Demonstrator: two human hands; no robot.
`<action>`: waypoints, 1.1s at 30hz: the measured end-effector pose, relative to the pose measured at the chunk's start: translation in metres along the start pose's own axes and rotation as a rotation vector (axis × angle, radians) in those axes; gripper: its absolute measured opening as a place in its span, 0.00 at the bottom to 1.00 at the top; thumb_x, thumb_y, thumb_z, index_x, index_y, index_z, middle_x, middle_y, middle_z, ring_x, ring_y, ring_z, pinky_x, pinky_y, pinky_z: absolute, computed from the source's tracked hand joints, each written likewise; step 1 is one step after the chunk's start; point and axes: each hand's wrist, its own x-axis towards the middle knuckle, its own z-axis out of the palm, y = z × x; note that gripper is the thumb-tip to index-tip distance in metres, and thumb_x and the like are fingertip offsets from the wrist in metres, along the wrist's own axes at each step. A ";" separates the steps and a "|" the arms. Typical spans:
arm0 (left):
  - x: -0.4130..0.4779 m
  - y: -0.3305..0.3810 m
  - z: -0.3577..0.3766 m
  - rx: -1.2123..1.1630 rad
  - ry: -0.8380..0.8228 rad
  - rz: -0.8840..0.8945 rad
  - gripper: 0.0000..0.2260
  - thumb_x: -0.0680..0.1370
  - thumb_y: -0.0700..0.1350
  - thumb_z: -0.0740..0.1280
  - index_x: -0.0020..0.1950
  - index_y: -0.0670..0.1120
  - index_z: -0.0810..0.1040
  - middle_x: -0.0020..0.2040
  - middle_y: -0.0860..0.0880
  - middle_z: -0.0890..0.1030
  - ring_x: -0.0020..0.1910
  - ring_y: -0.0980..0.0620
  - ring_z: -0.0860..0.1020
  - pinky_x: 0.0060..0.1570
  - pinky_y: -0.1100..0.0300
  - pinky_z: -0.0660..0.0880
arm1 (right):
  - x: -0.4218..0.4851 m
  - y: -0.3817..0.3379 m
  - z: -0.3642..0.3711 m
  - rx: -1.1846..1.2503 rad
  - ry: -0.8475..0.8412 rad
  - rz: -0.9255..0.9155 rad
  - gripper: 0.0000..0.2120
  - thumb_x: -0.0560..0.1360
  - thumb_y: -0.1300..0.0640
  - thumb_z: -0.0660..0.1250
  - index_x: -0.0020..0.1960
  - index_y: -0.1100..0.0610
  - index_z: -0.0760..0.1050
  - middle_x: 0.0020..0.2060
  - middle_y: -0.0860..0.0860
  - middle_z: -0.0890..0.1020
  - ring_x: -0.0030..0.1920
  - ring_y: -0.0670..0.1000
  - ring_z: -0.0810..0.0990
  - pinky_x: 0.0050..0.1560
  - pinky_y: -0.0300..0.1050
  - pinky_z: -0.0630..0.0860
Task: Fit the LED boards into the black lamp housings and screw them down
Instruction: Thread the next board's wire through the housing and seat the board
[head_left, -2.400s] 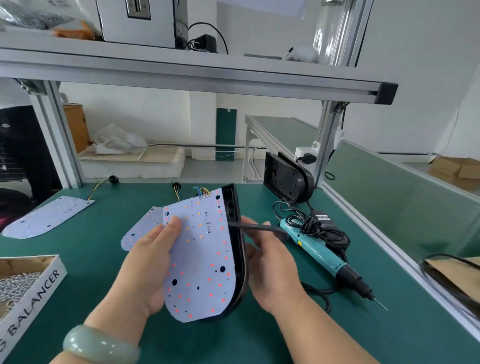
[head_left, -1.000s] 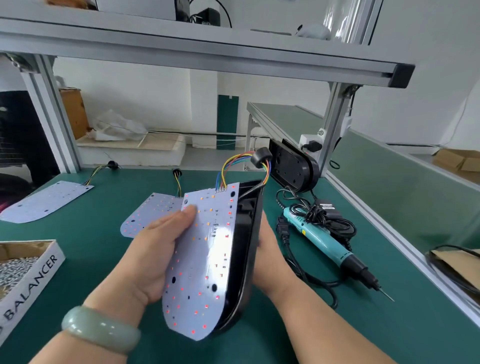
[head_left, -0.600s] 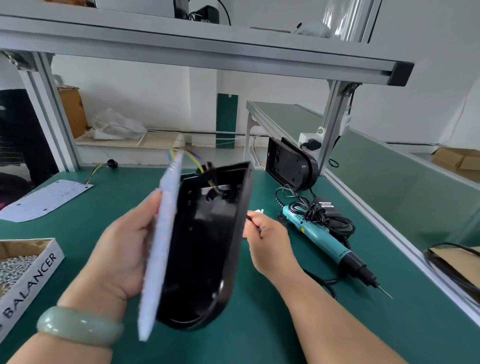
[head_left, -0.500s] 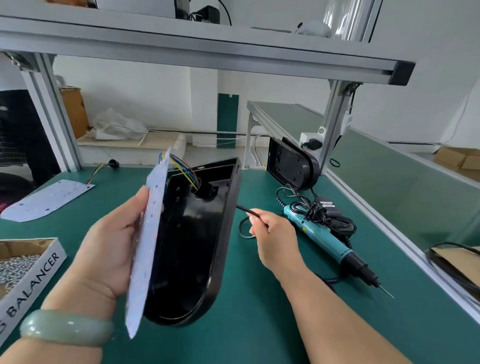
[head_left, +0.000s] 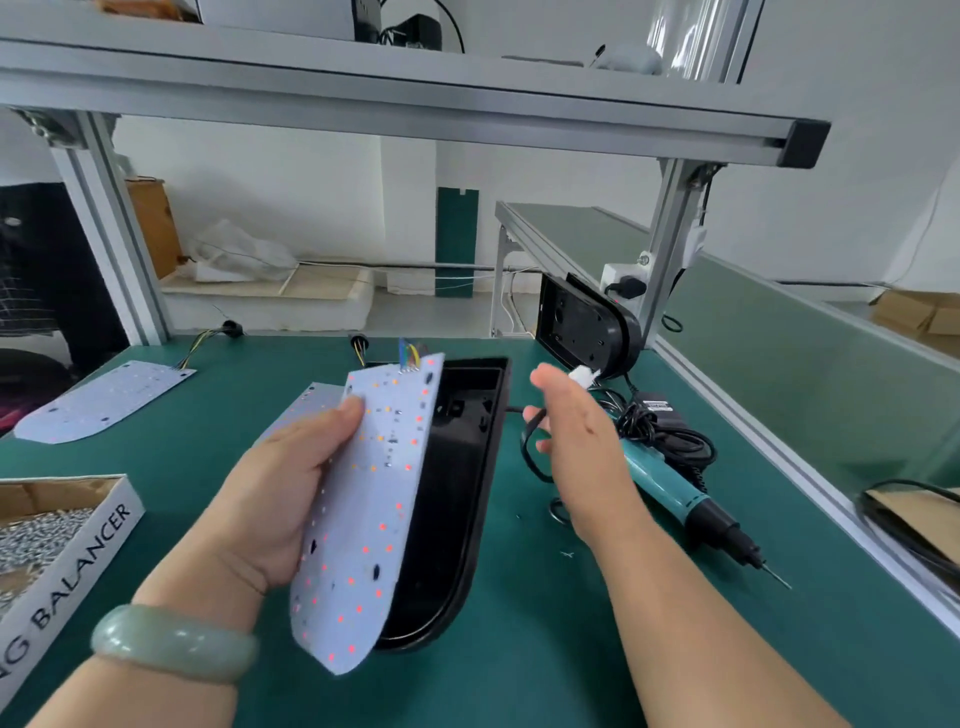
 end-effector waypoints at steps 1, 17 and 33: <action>0.001 -0.002 0.002 0.019 0.000 0.015 0.16 0.67 0.53 0.66 0.40 0.42 0.85 0.36 0.42 0.84 0.30 0.46 0.82 0.30 0.57 0.80 | 0.000 -0.007 -0.001 0.022 -0.011 -0.025 0.16 0.78 0.40 0.57 0.53 0.50 0.76 0.53 0.44 0.81 0.55 0.41 0.77 0.58 0.40 0.73; -0.010 -0.009 0.018 0.205 -0.084 0.215 0.14 0.71 0.53 0.66 0.42 0.43 0.84 0.40 0.40 0.85 0.33 0.47 0.83 0.32 0.59 0.79 | 0.036 -0.081 0.025 -1.268 -0.619 -0.174 0.17 0.79 0.62 0.60 0.32 0.55 0.61 0.31 0.51 0.66 0.30 0.52 0.66 0.41 0.41 0.66; -0.012 -0.004 0.014 0.241 -0.115 0.234 0.16 0.71 0.52 0.66 0.46 0.40 0.82 0.43 0.36 0.84 0.36 0.42 0.82 0.36 0.54 0.80 | 0.020 -0.072 0.018 -0.965 -0.680 -0.321 0.17 0.74 0.63 0.64 0.31 0.57 0.60 0.28 0.54 0.62 0.35 0.53 0.58 0.32 0.46 0.58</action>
